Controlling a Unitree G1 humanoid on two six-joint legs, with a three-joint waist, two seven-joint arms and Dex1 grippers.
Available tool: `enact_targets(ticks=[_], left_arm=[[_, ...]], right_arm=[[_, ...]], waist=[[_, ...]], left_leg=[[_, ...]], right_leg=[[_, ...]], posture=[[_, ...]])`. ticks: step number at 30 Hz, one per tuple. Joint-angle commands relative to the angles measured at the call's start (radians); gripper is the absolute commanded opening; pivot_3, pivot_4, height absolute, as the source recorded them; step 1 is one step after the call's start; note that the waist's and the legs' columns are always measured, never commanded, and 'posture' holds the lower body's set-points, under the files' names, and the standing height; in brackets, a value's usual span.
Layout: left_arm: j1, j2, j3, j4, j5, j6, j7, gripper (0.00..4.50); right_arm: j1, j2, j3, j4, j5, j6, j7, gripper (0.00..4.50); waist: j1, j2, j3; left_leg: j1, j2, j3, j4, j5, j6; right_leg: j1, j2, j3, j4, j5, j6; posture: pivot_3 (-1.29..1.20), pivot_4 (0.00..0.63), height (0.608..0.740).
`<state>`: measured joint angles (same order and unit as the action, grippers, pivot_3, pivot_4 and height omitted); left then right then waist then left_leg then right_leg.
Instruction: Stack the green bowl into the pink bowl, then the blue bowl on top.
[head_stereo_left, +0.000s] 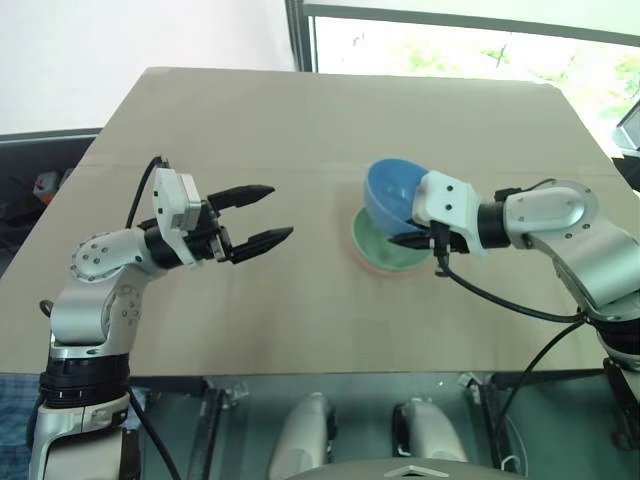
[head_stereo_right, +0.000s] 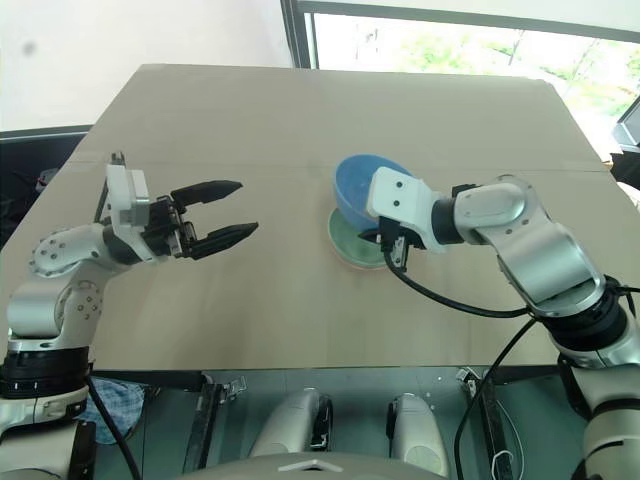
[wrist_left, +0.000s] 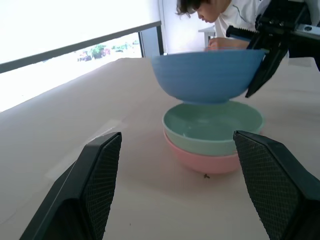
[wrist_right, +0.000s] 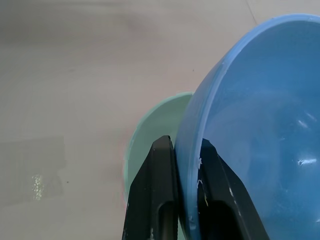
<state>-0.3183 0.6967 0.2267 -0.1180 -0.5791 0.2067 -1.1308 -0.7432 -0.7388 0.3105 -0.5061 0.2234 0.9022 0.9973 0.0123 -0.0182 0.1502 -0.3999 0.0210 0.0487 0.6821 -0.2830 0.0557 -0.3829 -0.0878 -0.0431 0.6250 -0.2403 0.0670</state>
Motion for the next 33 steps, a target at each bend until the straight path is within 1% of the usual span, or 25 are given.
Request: enact_targets(ticks=[1, 2, 3, 4, 6, 8, 12, 14, 16, 19, 21, 23, 25, 27, 30, 33], left_arm=[[-0.021, -0.001, 0.012, -0.002, -0.008, -0.027, -0.003, 3.79], [-0.023, -0.004, 0.010, 0.001, -0.007, -0.029, -0.002, 3.79], [-0.025, -0.005, 0.008, 0.007, -0.005, -0.034, -0.005, 3.79], [-0.027, -0.006, 0.005, 0.013, -0.002, -0.038, -0.007, 3.79], [-0.031, -0.008, 0.002, 0.022, 0.001, -0.044, -0.009, 3.79], [-0.033, -0.015, 0.003, 0.025, -0.003, -0.045, -0.007, 3.79], [-0.031, -0.030, -0.002, 0.026, 0.002, -0.048, 0.000, 3.79], [-0.031, -0.034, -0.001, 0.028, 0.008, -0.046, 0.012, 3.79], [-0.027, -0.039, 0.002, 0.028, 0.012, -0.040, 0.033, 3.79], [0.011, -0.028, 0.008, 0.013, 0.045, -0.002, 0.105, 3.79], [0.043, -0.017, 0.001, 0.002, 0.073, 0.020, 0.136, 3.79], [0.069, -0.020, 0.004, -0.016, 0.076, 0.035, 0.160, 3.79], [0.099, -0.030, 0.021, -0.032, 0.077, 0.061, 0.211, 3.79], [0.134, -0.037, 0.038, -0.057, 0.070, 0.074, 0.240, 3.79], [0.209, -0.046, 0.065, -0.103, 0.050, 0.078, 0.261, 3.79], [0.286, -0.057, 0.077, -0.123, 0.062, 0.056, 0.277, 3.79]], right_arm=[[-0.011, -0.001, -0.020, -0.034, -0.003, 0.003, -0.039, 0.05], [-0.012, 0.000, -0.020, -0.032, -0.008, 0.004, -0.050, 0.80], [-0.012, 0.002, -0.022, -0.032, -0.008, 0.008, -0.060, 1.04], [-0.012, 0.005, -0.026, -0.031, -0.005, 0.018, -0.070, 1.47], [-0.017, 0.007, -0.032, -0.027, 0.003, 0.033, -0.081, 2.18], [-0.028, 0.014, -0.047, -0.016, 0.013, 0.041, -0.091, 2.18], [-0.038, 0.050, -0.133, -0.001, 0.085, 0.077, -0.105, 2.18], [-0.021, 0.051, -0.198, 0.005, 0.133, 0.076, -0.096, 2.18], [0.018, 0.036, -0.301, 0.026, 0.186, 0.061, -0.081, 2.18], [0.138, -0.004, -0.479, 0.094, 0.240, -0.019, -0.039, 2.18], [0.229, -0.012, -0.543, 0.152, 0.230, -0.128, -0.023, 2.18], [0.313, -0.020, -0.580, 0.196, 0.225, -0.211, -0.005, 2.18], [0.441, -0.037, -0.611, 0.252, 0.197, -0.356, 0.056, 2.18], [0.529, -0.039, -0.652, 0.294, 0.203, -0.442, 0.089, 2.18], [0.631, -0.060, -0.687, 0.333, 0.222, -0.518, 0.149, 2.18], [0.677, -0.032, -0.728, 0.372, 0.266, -0.595, 0.182, 2.18]], waist=[[-0.001, 0.000, 0.000], [-0.001, 0.000, 0.000], [-0.001, 0.000, 0.000], [0.000, 0.000, 0.000], [0.000, 0.000, 0.000], [0.000, 0.000, 0.000], [0.000, 0.000, 0.000], [0.002, 0.000, 0.000], [0.003, -0.001, 0.000], [0.005, -0.001, -0.001], [0.004, -0.001, -0.001], [0.001, -0.001, 0.000], [0.000, -0.001, -0.001], [0.001, 0.000, 0.000], [-0.001, 0.000, 0.000], [-0.004, 0.000, 0.000]], left_leg=[[0.000, 0.000, 0.000, 0.000, 0.000, 0.000], [0.000, 0.001, 0.000, 0.000, 0.000, 0.000], [0.000, 0.001, 0.000, 0.000, 0.000, 0.000], [0.000, 0.001, 0.000, 0.000, 0.000, 0.000], [0.000, 0.000, 0.000, 0.000, 0.000, 0.000], [0.000, 0.000, 0.000, 0.000, 0.000, 0.000], [0.000, 0.000, 0.000, 0.000, 0.000, 0.000], [0.000, 0.000, 0.000, 0.000, 0.000, 0.000], [0.000, 0.000, 0.000, 0.000, 0.000, 0.000], [0.000, 0.000, -0.001, -0.001, 0.000, 0.000], [0.000, 0.000, -0.001, -0.001, -0.001, 0.001], [0.000, -0.001, 0.001, -0.002, -0.001, 0.002], [0.000, 0.000, 0.001, -0.002, -0.001, 0.002], [0.001, 0.001, 0.001, -0.003, -0.001, 0.001], [0.002, 0.001, 0.002, -0.002, -0.001, 0.001], [0.004, 0.001, 0.003, -0.002, -0.001, 0.001]], right_leg=[[0.000, 0.000, 0.000, 0.000, 0.000, 0.000], [0.000, 0.001, 0.000, 0.000, 0.000, 0.000], [0.000, 0.001, 0.000, 0.000, 0.000, 0.000], [0.000, 0.001, 0.000, 0.000, 0.000, 0.000], [0.000, 0.000, 0.000, 0.000, 0.000, 0.000], [0.000, 0.000, 0.000, 0.000, 0.000, 0.000], [0.000, 0.000, 0.000, 0.000, 0.000, 0.000], [0.000, 0.000, 0.000, 0.000, 0.000, 0.000], [0.000, 0.000, 0.000, 0.000, 0.000, 0.000], [0.002, 0.000, -0.001, 0.000, 0.000, 0.000], [0.002, 0.000, 0.000, 0.000, 0.000, 0.000], [0.002, 0.000, 0.001, 0.000, 0.000, 0.000], [0.002, 0.000, 0.001, 0.000, 0.000, 0.000], [0.002, 0.000, 0.001, -0.001, 0.000, 0.000], [0.002, 0.000, 0.003, -0.001, 0.000, 0.000], [0.002, 0.000, 0.004, -0.001, 0.000, 0.000]], posture=[[0.00, 0.150, 0.740], [0.00, 0.150, 0.740], [0.00, 0.150, 0.740], [0.00, 0.150, 0.740], [0.00, 0.150, 0.740], [0.00, 0.150, 0.740], [0.00, 0.150, 0.740], [0.00, 0.150, 0.740], [0.00, 0.150, 0.740], [0.00, 0.150, 0.740], [0.00, 0.150, 0.740], [0.00, 0.150, 0.740], [0.00, 0.150, 0.740], [0.00, 0.150, 0.740], [0.00, 0.150, 0.740], [0.00, 0.150, 0.740]])
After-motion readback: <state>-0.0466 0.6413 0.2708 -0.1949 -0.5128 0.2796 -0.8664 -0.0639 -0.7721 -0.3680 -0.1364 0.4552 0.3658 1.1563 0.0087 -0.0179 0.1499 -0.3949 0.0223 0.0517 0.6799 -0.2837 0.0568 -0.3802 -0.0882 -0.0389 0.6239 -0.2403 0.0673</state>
